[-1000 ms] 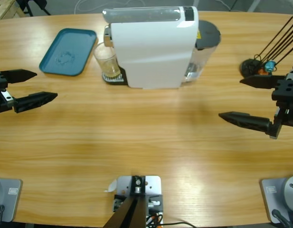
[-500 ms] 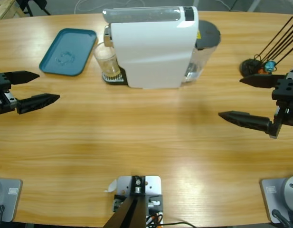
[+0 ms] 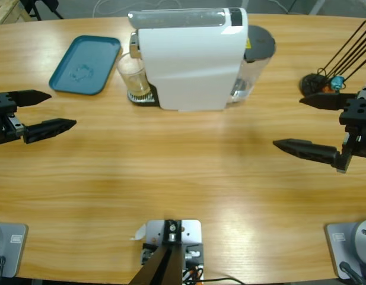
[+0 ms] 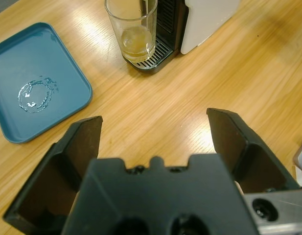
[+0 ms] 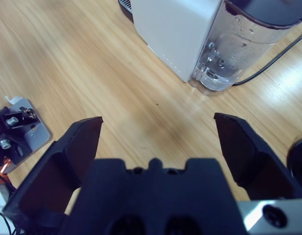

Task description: Pour coffee

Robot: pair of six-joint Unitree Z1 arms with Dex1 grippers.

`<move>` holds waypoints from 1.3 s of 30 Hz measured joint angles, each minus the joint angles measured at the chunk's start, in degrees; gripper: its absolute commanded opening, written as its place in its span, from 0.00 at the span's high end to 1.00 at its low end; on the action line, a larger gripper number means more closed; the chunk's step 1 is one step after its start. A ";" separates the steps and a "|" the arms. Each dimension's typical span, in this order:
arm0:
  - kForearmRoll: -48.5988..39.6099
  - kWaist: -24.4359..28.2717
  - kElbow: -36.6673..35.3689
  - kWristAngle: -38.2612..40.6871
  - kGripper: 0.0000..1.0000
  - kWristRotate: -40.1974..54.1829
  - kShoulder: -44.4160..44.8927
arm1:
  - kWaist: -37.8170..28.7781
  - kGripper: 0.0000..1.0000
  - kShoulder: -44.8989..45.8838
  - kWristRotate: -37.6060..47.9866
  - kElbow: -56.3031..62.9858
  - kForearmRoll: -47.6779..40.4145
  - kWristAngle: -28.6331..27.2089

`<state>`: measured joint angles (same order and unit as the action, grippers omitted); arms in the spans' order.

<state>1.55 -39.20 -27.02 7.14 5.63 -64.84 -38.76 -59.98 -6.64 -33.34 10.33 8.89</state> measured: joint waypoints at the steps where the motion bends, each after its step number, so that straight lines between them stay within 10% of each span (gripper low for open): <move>1: 0.00 -0.03 0.00 0.01 0.07 0.00 0.00 | 0.00 0.00 0.00 0.00 0.00 0.00 0.00; 28: 7.52 -4.20 0.42 -1.02 0.07 -0.22 -6.67 | 0.00 0.00 0.00 0.00 0.01 -0.01 0.00; 39: 29.28 3.98 1.12 9.86 0.11 1.76 -18.80 | 0.00 0.00 0.00 0.00 0.01 -0.01 0.00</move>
<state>30.83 -35.22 -25.91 17.00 7.38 -83.64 -38.76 -59.98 -6.64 -33.32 10.32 8.89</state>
